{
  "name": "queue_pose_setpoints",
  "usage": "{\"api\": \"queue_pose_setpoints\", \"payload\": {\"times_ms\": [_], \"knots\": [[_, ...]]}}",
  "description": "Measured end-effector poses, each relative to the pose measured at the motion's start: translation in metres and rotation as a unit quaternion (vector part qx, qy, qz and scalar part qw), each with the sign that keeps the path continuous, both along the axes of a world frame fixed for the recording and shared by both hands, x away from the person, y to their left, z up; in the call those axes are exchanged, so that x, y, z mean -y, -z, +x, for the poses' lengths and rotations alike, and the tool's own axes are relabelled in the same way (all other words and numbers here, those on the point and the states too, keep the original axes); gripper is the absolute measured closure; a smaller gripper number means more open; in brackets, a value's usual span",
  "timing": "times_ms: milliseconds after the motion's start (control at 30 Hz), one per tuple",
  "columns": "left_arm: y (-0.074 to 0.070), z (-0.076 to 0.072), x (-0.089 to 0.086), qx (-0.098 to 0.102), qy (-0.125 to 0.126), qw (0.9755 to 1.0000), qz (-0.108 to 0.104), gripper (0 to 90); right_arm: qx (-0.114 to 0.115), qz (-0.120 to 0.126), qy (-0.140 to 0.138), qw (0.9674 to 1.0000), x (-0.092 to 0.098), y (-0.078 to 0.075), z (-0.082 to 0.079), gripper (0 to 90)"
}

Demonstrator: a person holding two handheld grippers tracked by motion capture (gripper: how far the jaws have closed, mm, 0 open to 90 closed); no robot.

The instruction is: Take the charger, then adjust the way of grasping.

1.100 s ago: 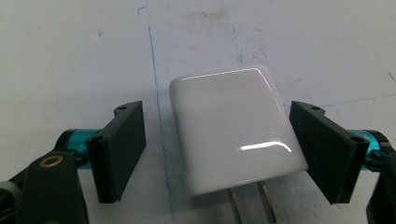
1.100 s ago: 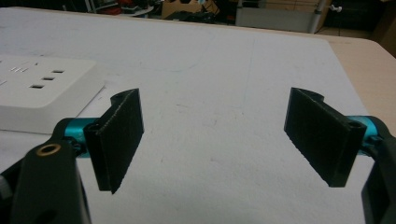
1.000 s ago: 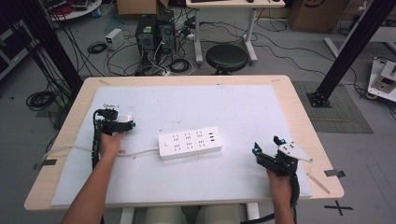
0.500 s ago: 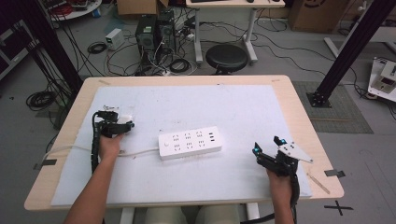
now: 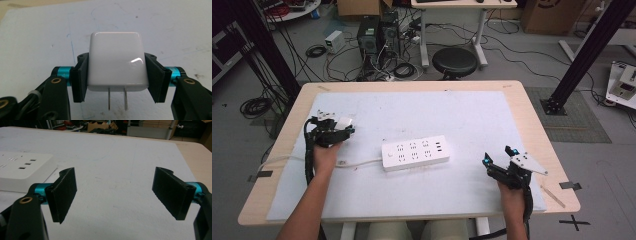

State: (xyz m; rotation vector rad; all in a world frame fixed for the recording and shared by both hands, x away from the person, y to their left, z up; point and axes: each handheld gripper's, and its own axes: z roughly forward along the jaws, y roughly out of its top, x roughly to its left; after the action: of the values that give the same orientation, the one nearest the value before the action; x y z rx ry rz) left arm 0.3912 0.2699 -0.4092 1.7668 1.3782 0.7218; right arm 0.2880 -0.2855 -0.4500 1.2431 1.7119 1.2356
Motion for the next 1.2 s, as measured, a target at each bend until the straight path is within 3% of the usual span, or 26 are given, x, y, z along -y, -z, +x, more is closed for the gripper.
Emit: {"api": "queue_pose_setpoints", "payload": {"times_ms": [167,467,900,967,1000,1200], "knots": [[-0.016,-0.016,0.009,0.022,0.035,0.9992,-0.002,42.5,0.002,0.001,-0.003,1.0000,0.001,0.000,-0.001,20.3],[-0.029,-0.036,0.022,0.044,0.075,0.9962,0.003,42.5,0.006,0.005,-0.003,1.0000,0.001,0.000,-0.002,20.3],[-0.038,-0.060,0.032,0.072,0.137,0.9876,-0.026,42.5,0.005,0.002,-0.007,1.0000,0.001,0.000,-0.001,20.3],[-0.038,-0.060,0.032,0.072,0.137,0.9876,-0.026,42.5,0.007,0.002,-0.006,1.0000,0.001,0.000,-0.002,20.3],[-0.039,-0.063,0.036,0.073,0.155,0.9848,-0.030,42.5,0.007,0.004,-0.007,0.9999,0.001,0.000,-0.002,20.3],[-0.039,-0.069,0.042,0.075,0.181,0.9800,-0.033,42.5,0.009,0.004,-0.006,0.9999,0.001,0.000,-0.003,20.3]]}}
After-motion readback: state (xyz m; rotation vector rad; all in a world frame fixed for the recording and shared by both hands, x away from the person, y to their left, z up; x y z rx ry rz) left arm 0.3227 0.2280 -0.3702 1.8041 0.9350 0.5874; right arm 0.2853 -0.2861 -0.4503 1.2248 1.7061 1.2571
